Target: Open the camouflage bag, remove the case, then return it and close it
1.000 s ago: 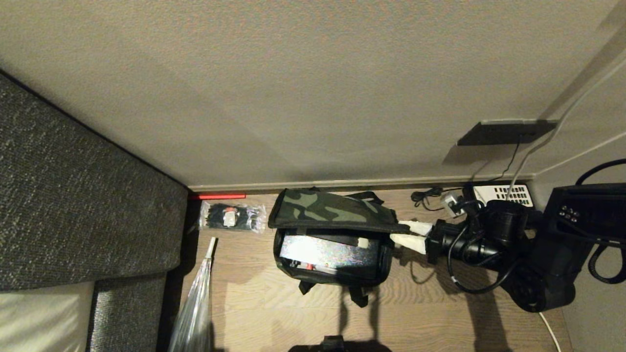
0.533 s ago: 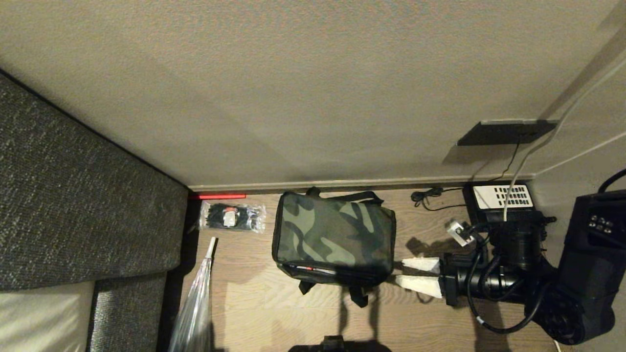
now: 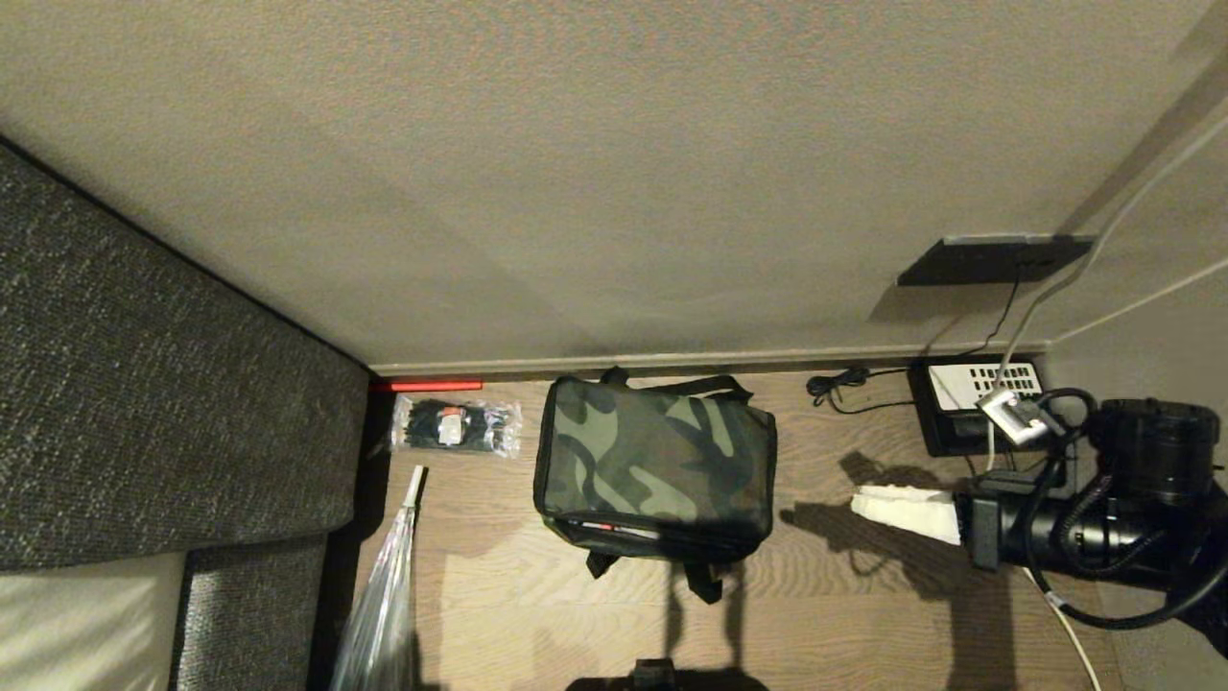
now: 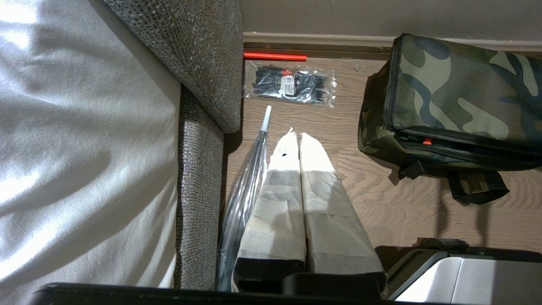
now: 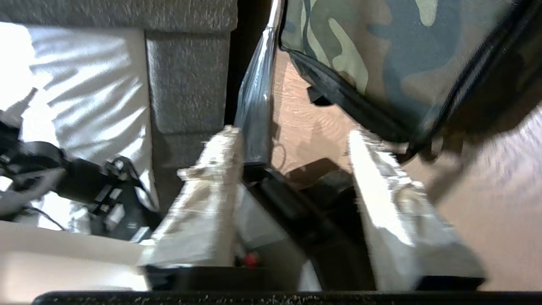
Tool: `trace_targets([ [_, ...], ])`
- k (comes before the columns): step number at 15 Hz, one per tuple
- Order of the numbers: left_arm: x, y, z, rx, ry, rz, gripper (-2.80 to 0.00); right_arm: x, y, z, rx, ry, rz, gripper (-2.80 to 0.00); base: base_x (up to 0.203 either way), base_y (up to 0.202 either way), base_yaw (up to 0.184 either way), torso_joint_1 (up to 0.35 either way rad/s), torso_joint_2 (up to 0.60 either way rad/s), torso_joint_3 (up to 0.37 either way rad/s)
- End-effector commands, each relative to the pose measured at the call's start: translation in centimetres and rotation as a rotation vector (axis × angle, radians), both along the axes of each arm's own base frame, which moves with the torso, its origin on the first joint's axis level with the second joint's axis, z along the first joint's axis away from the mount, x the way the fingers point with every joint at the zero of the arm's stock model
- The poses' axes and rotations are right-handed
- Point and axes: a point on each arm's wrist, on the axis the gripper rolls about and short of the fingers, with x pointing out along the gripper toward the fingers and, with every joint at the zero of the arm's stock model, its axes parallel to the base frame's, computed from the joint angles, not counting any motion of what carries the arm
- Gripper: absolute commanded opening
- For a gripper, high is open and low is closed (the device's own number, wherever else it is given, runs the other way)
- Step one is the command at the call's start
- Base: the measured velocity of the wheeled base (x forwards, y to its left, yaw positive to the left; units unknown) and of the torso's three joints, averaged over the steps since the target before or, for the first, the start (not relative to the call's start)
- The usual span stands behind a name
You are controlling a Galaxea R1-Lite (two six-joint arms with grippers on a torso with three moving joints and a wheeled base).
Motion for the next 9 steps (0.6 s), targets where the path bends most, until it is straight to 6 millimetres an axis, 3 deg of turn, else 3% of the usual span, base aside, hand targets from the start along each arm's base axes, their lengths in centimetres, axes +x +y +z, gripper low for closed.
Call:
trace_targets([
  [1,0.0,0.0,-0.1,0.000,0.002,0.001,-2.80,-4.0,-0.6,4.2,-0.002,-0.059,-0.047,-2.80,0.000,0.000,0.000,0.000,0.00,0.000],
  [5,0.0,0.0,-0.1,0.000,0.002,0.000,-2.80,-11.0,-1.3,6.5,-0.088,-0.043,-0.268,-2.80,0.000,0.000,0.000,0.000,0.00,0.000],
  [9,0.0,0.0,-0.1,0.000,0.002,0.000,-2.80,-17.8,-2.1,6.6,-0.272,-0.138,-0.527,-2.80,0.000,0.000,0.000,0.000,0.00,0.000],
])
